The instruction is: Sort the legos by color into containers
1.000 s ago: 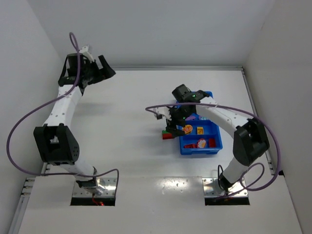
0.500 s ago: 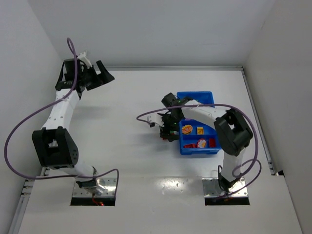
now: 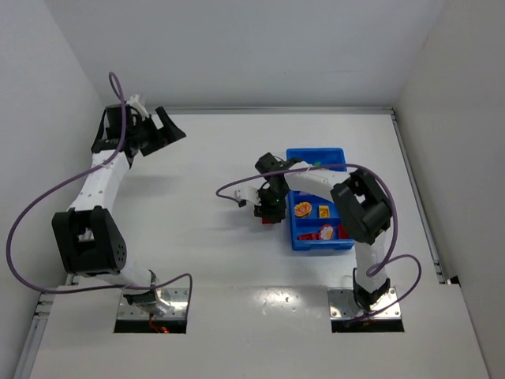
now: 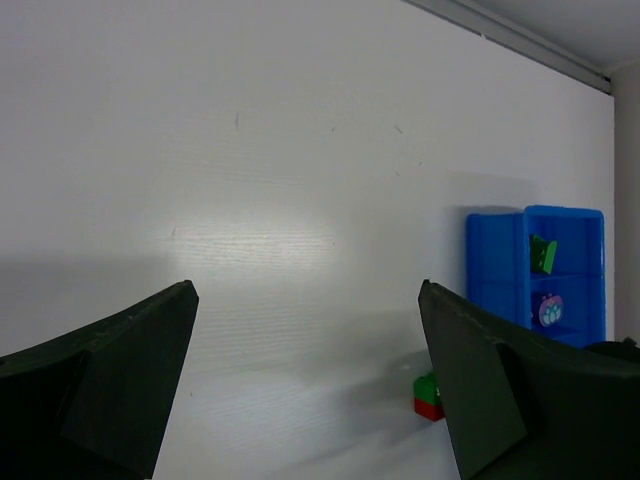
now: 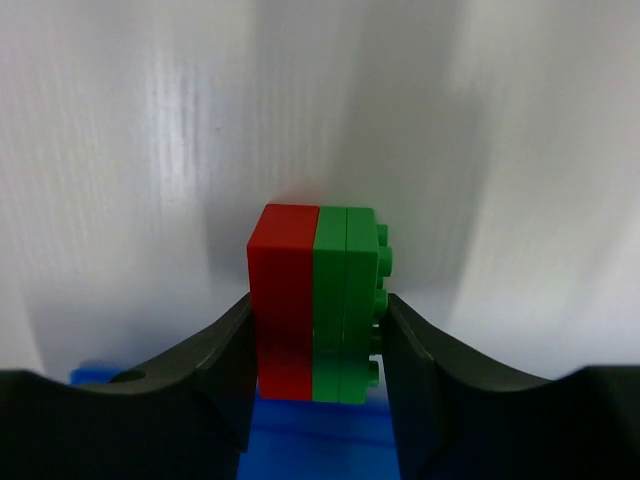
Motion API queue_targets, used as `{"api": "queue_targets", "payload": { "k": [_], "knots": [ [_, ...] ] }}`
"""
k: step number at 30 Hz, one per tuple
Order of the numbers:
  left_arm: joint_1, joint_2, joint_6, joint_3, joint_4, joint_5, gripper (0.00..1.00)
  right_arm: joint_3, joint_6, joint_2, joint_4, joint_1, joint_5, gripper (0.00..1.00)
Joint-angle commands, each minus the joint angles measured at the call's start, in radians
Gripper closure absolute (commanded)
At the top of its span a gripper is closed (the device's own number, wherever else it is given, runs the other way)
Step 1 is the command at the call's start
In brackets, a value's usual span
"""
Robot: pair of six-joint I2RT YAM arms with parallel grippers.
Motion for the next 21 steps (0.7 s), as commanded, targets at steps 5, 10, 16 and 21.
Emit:
{"api": "queue_targets", "payload": {
  "k": [5, 10, 16, 21],
  "knots": [
    [0.098, -0.060, -0.168, -0.169, 0.133, 0.190, 0.00, 0.109, 0.022, 0.053, 0.078, 0.009, 0.053, 0.69],
    [0.146, -0.091, -0.253, -0.344, 0.324, 0.449, 0.00, 0.158, 0.147, 0.042, 0.208, -0.003, 0.062, 0.88],
    [0.146, -0.118, -0.396, -0.479, 0.545, 0.552, 0.04, 0.322, 0.528, 0.046, 0.293, -0.024, 0.061, 0.99],
    [0.122, -0.118, -0.419, -0.491, 0.596, 0.571, 0.07, 0.388, 0.732, 0.025, 0.335, -0.043, -0.071, 1.00]
  ]
}}
